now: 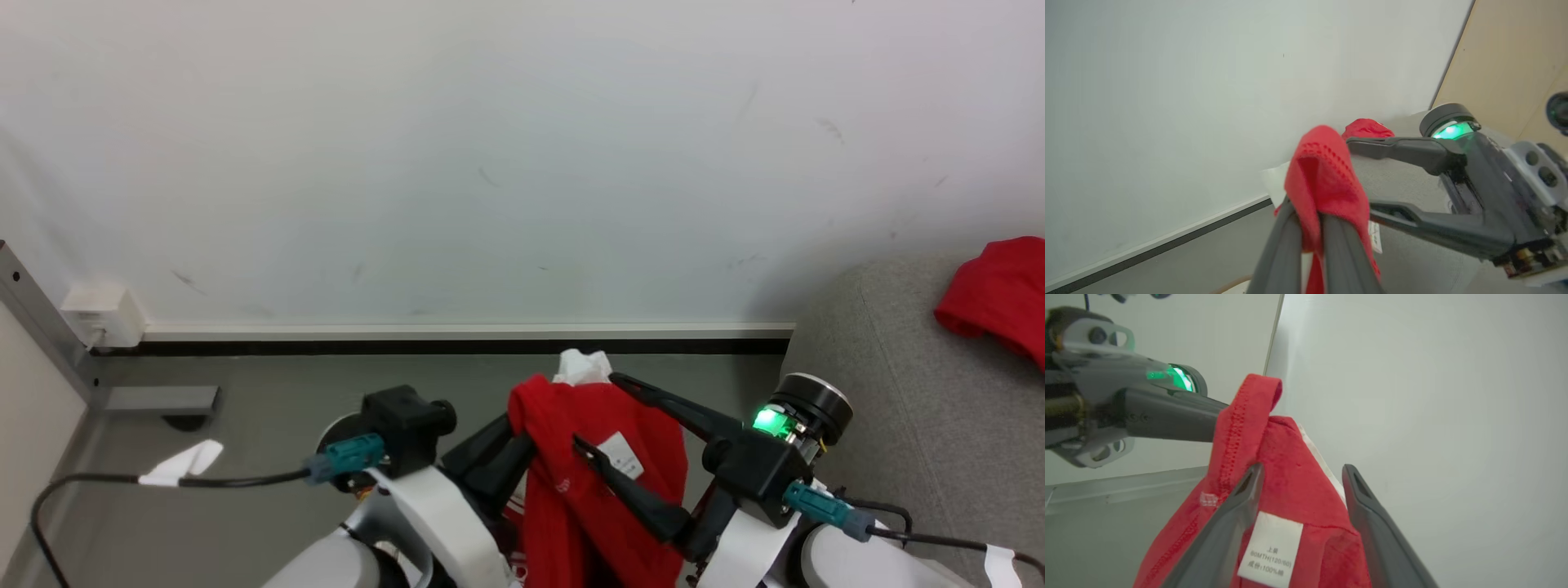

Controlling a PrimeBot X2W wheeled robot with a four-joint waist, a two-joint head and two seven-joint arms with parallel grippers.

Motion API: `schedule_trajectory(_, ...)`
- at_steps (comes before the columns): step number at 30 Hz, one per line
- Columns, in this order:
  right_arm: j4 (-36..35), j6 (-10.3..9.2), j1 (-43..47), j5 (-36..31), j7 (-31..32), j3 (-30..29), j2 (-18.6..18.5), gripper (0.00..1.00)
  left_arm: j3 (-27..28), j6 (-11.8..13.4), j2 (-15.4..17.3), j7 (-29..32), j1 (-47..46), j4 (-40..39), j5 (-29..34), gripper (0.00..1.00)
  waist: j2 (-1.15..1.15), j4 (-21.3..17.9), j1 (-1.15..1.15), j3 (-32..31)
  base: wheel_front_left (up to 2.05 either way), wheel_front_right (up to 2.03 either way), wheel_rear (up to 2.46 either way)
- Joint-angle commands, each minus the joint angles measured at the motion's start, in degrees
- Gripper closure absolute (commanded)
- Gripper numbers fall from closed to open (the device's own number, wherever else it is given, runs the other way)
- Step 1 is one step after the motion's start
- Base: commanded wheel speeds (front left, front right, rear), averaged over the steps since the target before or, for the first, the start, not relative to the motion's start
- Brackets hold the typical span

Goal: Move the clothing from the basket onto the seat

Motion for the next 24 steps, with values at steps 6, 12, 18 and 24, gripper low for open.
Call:
schedule_trajectory(6, 1.0, -0.13, -4.4, 4.0, 2.7, 7.0, -3.7, 0.0, -2.9, -2.6, -1.0, 1.1, -2.6, -0.1, 1.7, 1.0, 0.0, -0.1, 0.0, -0.1, 0.0, 0.0, 0.0)
schedule_trajectory(12, 2.5, -0.13, -6.0, 7.2, 2.5, 9.4, -4.9, 0.0, -4.0, -4.0, -1.6, 2.2, -2.5, -2.4, -0.5, 1.0, 0.0, -0.4, 0.0, 0.0, 0.0, 0.0, 0.0)
schedule_trajectory(18, 4.3, -0.13, -6.4, 9.6, 2.2, 10.9, -4.9, 0.0, -4.6, -4.6, -1.4, 3.1, -2.0, -4.3, -2.1, 1.0, 0.0, -0.5, 0.0, 0.2, 0.0, 0.0, 0.0)
schedule_trajectory(24, 5.1, -0.13, -7.0, 12.2, 1.5, 11.9, -5.2, 1.0, -4.4, -4.2, -1.1, 2.9, -2.0, -4.6, -2.3, 1.0, 0.0, -0.9, 0.0, 0.5, 0.0, 0.0, 0.0)
